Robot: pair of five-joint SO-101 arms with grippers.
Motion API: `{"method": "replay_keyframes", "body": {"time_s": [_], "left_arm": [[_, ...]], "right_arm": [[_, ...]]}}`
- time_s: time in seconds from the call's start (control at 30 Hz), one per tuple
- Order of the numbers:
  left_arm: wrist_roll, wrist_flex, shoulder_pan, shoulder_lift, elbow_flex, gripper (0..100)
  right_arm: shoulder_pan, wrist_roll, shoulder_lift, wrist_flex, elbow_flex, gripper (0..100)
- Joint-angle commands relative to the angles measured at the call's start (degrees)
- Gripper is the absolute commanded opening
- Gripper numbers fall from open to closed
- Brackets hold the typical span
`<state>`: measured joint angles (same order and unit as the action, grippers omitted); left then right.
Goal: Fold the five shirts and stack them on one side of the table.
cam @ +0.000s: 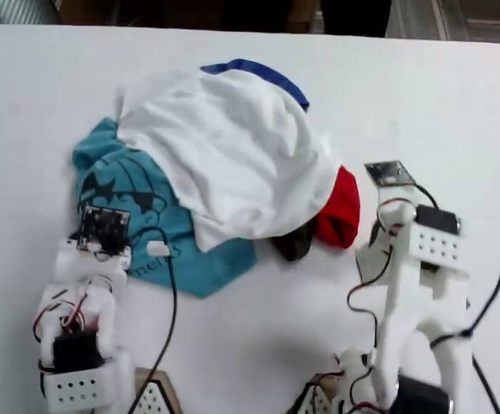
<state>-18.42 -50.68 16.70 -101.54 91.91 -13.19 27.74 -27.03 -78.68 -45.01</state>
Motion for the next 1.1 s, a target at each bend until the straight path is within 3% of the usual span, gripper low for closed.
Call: {"method": "replay_keyframes", "body": {"time_s": [0.0, 0.13, 0.33, 0.67, 0.73, 0.9, 0.93, 1.07], "left_arm": [[-1.32, 1.41, -0.44, -0.18, -2.77, 22], [-1.14, 2.99, -0.53, -0.09, -2.33, 21], [-1.41, 2.81, -2.2, -0.09, 1.54, 21], [-1.41, 2.81, -5.01, 1.14, 1.36, 21], [-1.41, 2.81, -6.07, 4.84, -0.4, 21], [-1.49, 3.6, -6.59, 22.07, -13.76, 21], [-1.49, 3.6, -6.59, 26.29, -17.45, 21], [-1.05, 3.69, -8.88, 44.84, -32.04, 21]], "right_arm": [[-2.15, 1.76, -9.8, 0.75, -3.43, 40.1], [-3.56, 1.41, -24.75, 0.92, -10.64, 40.1], [-4.35, 1.41, -45.67, 9.01, -23.38, 40.1], [-4.7, -0.09, -65.19, 16.66, -46.33, 39.9], [-4.7, -2.29, -68.44, 16.92, -49.58, 34.2], [-5.76, -4.31, -76.18, 14.29, -50.37, 2.4], [-5.76, -4.22, -76.62, 14.29, -50.64, 1.4], [-5.85, -4.22, -75.91, 16.57, -51.43, 12.5]]}}
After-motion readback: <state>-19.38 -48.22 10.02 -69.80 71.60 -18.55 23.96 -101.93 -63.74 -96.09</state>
